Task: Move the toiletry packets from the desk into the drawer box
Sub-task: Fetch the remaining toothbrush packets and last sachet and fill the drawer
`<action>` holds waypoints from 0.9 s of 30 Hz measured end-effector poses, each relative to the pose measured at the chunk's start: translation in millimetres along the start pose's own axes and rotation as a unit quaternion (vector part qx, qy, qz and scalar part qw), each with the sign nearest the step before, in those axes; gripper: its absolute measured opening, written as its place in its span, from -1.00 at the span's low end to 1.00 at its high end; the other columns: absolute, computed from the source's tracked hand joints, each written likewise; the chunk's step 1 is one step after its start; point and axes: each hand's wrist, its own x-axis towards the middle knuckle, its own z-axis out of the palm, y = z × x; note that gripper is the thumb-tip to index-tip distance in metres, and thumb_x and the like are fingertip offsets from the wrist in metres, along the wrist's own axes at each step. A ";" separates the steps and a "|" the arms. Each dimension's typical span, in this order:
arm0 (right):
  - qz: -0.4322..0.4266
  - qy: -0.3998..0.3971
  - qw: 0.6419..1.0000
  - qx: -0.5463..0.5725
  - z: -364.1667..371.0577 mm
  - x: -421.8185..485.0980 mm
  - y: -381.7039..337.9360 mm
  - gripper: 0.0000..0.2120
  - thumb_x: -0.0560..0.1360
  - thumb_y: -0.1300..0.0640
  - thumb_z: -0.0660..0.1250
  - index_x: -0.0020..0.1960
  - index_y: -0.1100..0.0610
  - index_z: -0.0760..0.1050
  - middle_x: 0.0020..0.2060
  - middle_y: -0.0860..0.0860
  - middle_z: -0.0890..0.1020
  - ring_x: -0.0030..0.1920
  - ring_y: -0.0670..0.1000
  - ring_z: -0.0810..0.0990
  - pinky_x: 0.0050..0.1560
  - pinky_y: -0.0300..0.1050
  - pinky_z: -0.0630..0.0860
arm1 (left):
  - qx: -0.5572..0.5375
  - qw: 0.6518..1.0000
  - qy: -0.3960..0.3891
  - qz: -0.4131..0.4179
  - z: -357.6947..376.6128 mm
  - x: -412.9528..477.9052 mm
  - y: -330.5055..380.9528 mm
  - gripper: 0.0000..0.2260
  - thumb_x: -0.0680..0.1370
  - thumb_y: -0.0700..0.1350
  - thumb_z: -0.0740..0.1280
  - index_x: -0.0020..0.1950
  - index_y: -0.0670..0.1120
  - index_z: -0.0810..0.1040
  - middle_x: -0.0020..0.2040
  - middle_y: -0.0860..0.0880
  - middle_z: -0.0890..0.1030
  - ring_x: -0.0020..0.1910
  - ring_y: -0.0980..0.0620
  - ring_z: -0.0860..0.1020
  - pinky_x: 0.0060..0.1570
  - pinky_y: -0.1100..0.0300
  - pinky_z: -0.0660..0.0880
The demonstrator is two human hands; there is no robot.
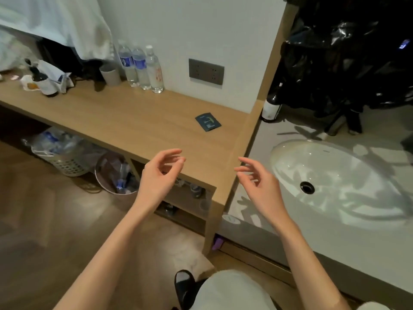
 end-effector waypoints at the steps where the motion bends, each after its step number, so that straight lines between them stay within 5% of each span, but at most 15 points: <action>1: -0.003 0.009 1.000 -0.005 7.2 18.1 -6.5 -0.66 0.57 0.11 0.28 0.33 -0.05 0.44 0.02 -0.15 0.60 -0.08 -0.26 0.55 -0.17 -0.48 0.49 | 0.002 1.000 -0.010 -0.003 -2.5 22.9 -3.2 -0.77 0.54 -0.05 0.36 0.20 0.02 0.56 0.03 0.07 0.65 0.03 0.11 0.61 0.03 0.20 0.55; 6: -0.009 0.043 0.998 -0.037 36.3 104.5 -28.4 -0.67 0.56 0.10 0.29 0.29 -0.12 0.43 0.00 -0.22 0.58 -0.11 -0.25 0.55 -0.19 -0.41 0.53 | 0.022 0.998 -0.046 -0.031 -3.3 131.5 -34.3 -0.71 0.56 -0.06 0.32 0.29 -0.03 0.49 0.10 0.02 0.59 0.09 0.08 0.56 0.08 0.17 0.53; 9: -0.009 0.028 0.994 -0.105 59.7 158.9 -25.1 -0.65 0.56 0.10 0.28 0.33 -0.05 0.41 0.04 -0.17 0.55 -0.29 -0.18 0.51 -0.32 -0.37 0.48 | 0.034 0.995 -0.072 -0.052 7.1 193.9 -58.9 -0.68 0.56 -0.11 0.31 0.31 -0.08 0.47 0.14 -0.03 0.57 0.12 0.04 0.54 0.14 0.10 0.51; 11: 0.009 0.009 0.988 -0.154 78.7 197.4 -13.6 -0.63 0.56 0.10 0.28 0.36 -0.03 0.39 0.10 -0.14 0.53 -0.34 -0.18 0.48 -0.31 -0.35 0.48 | 0.048 0.992 -0.099 -0.064 17.8 233.3 -75.5 -0.65 0.56 -0.14 0.32 0.34 -0.10 0.44 0.18 -0.06 0.54 0.11 0.03 0.52 0.05 0.22 0.51; 14: 0.059 -0.005 0.979 -0.196 103.7 251.5 13.9 -0.60 0.53 0.10 0.31 0.36 0.01 0.40 0.17 -0.06 0.52 -0.19 -0.17 0.47 0.02 -0.09 0.58 | 0.057 0.985 -0.140 -0.088 36.1 289.6 -103.4 -0.59 0.53 -0.14 0.36 0.37 -0.11 0.41 0.24 -0.08 0.51 0.03 0.07 0.48 -0.17 0.41 0.50; 17: 0.127 -0.004 0.969 -0.211 123.8 294.5 39.3 -0.56 0.50 0.08 0.35 0.36 0.02 0.38 0.24 0.00 0.49 -0.03 -0.08 0.50 0.10 -0.03 0.54 | 0.073 0.975 -0.182 -0.108 54.2 338.4 -127.1 -0.52 0.50 -0.12 0.40 0.39 -0.10 0.38 0.31 -0.10 0.48 0.12 -0.01 0.49 0.15 0.09 0.51; 21: 0.225 0.009 0.956 -0.190 146.8 337.9 68.8 -0.43 0.45 0.09 0.43 0.40 0.06 0.34 0.34 0.05 0.41 0.30 0.05 0.45 0.30 0.02 0.43 | 0.101 0.962 -0.231 -0.103 76.9 386.4 -150.8 -0.44 0.48 -0.12 0.44 0.44 -0.10 0.34 0.39 -0.11 0.43 0.33 -0.05 0.43 0.29 0.09 0.40; 27: 0.323 0.048 0.929 -0.176 166.0 379.1 107.6 -0.28 0.34 0.03 0.52 0.41 0.08 0.30 0.32 0.09 0.40 0.36 0.12 0.34 0.33 0.06 0.35 | 0.213 0.940 -0.255 -0.071 115.0 420.7 -185.9 -0.33 0.38 0.06 0.44 0.44 -0.02 0.33 0.37 0.00 0.47 0.39 -0.06 0.31 0.38 0.07 0.20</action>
